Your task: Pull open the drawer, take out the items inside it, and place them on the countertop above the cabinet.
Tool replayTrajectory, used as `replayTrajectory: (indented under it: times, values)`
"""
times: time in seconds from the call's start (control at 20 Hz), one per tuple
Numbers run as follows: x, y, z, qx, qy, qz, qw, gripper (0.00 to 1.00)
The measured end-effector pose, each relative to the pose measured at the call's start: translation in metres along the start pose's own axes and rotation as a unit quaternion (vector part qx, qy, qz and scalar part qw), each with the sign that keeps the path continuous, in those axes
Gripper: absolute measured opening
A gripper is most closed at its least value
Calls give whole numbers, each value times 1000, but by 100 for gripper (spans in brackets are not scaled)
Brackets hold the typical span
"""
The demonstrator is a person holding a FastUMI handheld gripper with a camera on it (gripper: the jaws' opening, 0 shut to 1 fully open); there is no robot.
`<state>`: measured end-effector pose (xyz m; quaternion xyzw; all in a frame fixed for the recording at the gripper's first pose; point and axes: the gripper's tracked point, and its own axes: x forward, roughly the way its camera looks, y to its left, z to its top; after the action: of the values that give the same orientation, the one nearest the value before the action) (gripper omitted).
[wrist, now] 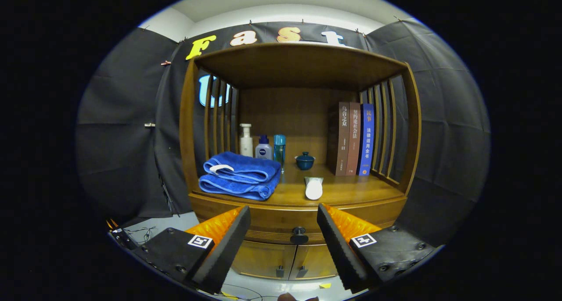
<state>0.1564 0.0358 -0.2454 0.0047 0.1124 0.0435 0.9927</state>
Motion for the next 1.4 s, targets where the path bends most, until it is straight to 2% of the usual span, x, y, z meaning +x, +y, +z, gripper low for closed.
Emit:
replayTrajectory:
  times: [0.3,0.65,1.05,1.4]
  values:
    - [-43,9,50,2,-6,3,1000,99]
    - [-96,11,103,35,-44,-2,998,98]
    - [-134,10,129,46,-71,10,996,99]
    - [-159,1,136,2,-89,-8,996,100]
